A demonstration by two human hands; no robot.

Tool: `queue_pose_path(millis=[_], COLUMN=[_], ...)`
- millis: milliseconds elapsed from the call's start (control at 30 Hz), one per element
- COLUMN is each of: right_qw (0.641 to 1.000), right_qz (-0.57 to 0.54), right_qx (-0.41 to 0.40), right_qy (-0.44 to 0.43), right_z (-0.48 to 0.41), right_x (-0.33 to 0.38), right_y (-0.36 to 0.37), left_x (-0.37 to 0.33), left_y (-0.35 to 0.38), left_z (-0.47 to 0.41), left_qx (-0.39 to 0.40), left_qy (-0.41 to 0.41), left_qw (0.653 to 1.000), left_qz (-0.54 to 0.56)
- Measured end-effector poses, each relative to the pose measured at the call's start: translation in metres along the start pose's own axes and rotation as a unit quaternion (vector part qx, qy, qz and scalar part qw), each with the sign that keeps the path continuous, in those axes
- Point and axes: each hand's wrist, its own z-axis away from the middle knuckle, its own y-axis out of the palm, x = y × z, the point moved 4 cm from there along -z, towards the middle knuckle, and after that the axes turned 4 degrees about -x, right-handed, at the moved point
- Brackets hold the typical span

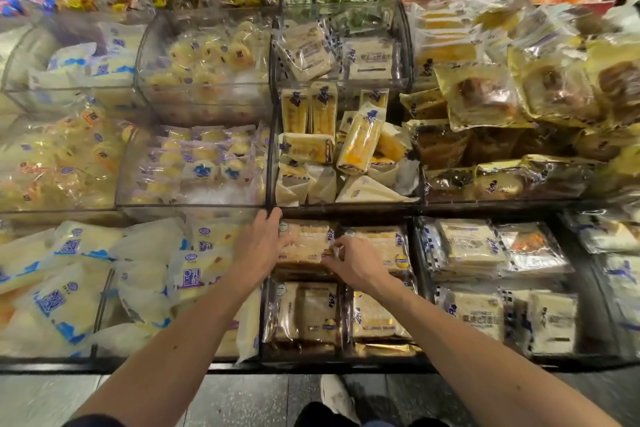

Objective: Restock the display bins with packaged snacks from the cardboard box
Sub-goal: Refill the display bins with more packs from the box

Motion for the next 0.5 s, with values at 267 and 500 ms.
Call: queue_pose_path(millis=[267, 500], right_qw=[0.994, 0.957], right_qz=[-0.043, -0.065], right_qx=[-0.103, -0.248], right_qy=[0.01, 0.134], right_z=[0.081, 0.283], right_x=[-0.048, -0.204], right_y=[-0.111, -0.24], left_x=[-0.116, -0.382], left_y=[-0.097, -0.162], left_z=[0.014, 0.111], left_qx=[0.038, 0.042], left_qy=[0.143, 0.407], left_qw=[0.988, 0.894], left_qz=[0.054, 0.185])
